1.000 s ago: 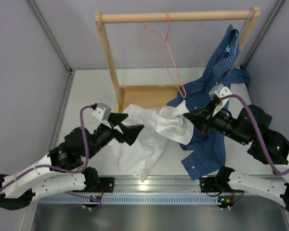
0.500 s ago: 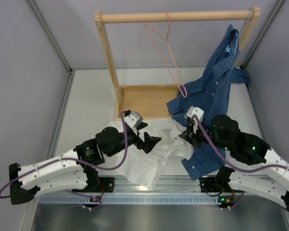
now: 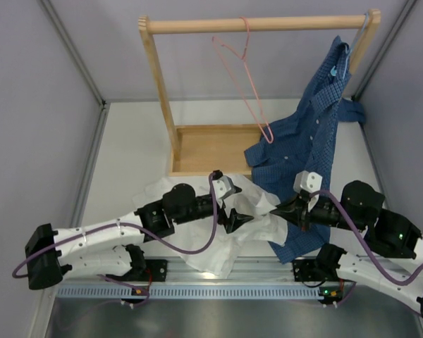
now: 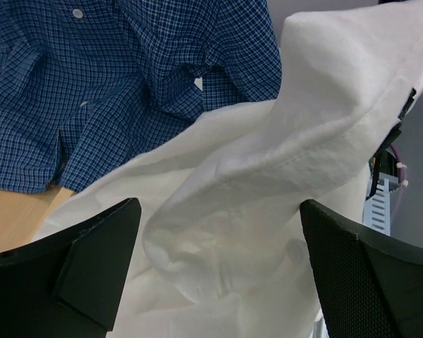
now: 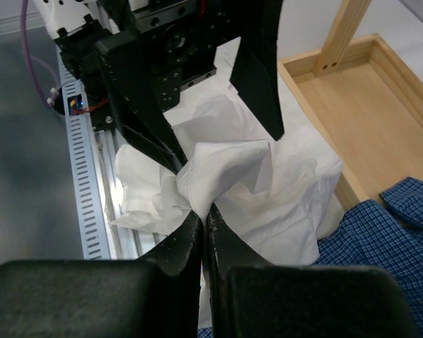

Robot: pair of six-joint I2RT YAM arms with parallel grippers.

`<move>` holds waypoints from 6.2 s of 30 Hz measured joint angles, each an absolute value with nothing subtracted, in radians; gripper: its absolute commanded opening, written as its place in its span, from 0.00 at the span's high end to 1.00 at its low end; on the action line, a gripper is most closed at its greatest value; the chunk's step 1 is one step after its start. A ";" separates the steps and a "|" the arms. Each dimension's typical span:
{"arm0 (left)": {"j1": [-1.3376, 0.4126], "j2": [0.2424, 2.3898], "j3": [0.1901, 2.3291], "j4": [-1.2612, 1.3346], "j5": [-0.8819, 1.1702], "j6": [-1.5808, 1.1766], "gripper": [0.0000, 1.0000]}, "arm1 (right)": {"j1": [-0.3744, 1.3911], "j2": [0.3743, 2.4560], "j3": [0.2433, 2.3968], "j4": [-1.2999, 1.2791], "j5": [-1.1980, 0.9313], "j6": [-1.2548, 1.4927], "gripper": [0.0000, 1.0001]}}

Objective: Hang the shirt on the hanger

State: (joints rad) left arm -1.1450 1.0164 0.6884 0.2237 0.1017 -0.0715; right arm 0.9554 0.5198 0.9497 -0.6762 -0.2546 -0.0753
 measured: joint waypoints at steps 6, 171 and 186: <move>-1.044 1.088 0.686 0.310 0.292 -0.054 0.02 | 0.955 0.490 0.941 -0.675 -0.322 -0.097 1.00; -1.107 0.896 0.864 -0.411 -0.449 -0.394 1.00 | 0.582 1.504 2.003 -0.925 0.017 -0.034 0.94; -1.107 0.890 0.863 -0.411 -0.446 -0.394 1.00 | 0.582 1.539 1.990 -0.928 0.017 -0.034 0.88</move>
